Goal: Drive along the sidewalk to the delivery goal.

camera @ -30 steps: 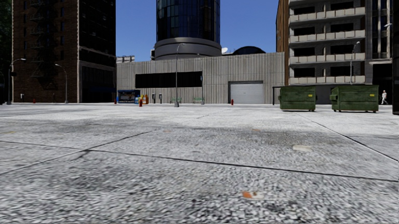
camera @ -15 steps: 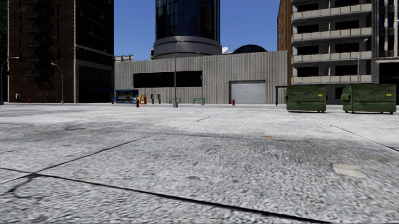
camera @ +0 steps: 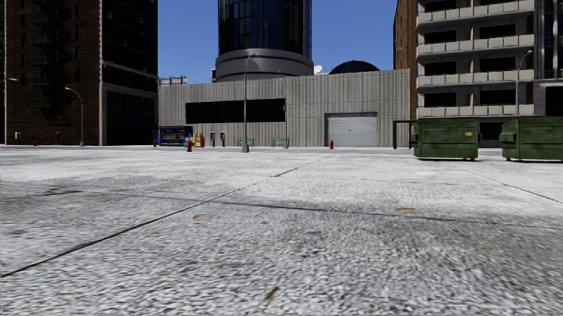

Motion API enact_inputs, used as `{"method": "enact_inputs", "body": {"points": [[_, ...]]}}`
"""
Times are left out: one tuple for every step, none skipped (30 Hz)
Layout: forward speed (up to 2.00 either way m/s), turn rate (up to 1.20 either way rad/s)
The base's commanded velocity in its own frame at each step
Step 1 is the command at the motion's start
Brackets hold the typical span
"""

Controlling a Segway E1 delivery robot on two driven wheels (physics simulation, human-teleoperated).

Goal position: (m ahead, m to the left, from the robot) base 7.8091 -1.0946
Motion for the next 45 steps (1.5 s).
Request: {"method": "enact_inputs", "body": {"points": [[2.00,0.00],[2.00,0.00],[2.00,0.00],[2.00,0.00],[2.00,0.00],[2.00,0.00],[2.00,0.00],[2.00,0.00],[2.00,0.00],[2.00,0.00],[2.00,0.00],[2.00,0.00],[2.00,0.00],[2.00,0.00],[2.00,0.00],[2.00,0.00],[2.00,0.00],[2.00,0.00],[2.00,0.00],[2.00,0.00],[2.00,0.00],[2.00,0.00],[2.00,0.00],[2.00,0.00],[2.00,0.00],[2.00,0.00],[2.00,0.00],[2.00,0.00],[2.00,0.00],[2.00,0.00],[2.00,0.00],[2.00,-0.25],[2.00,-0.25],[2.00,-0.78],[2.00,-0.98],[2.00,-1.20],[2.00,-1.20],[2.00,-1.20],[2.00,-1.20],[2.00,-1.14],[2.00,-0.62],[2.00,-0.62],[2.00,-0.10],[2.00,0.00],[2.00,0.00]]}}
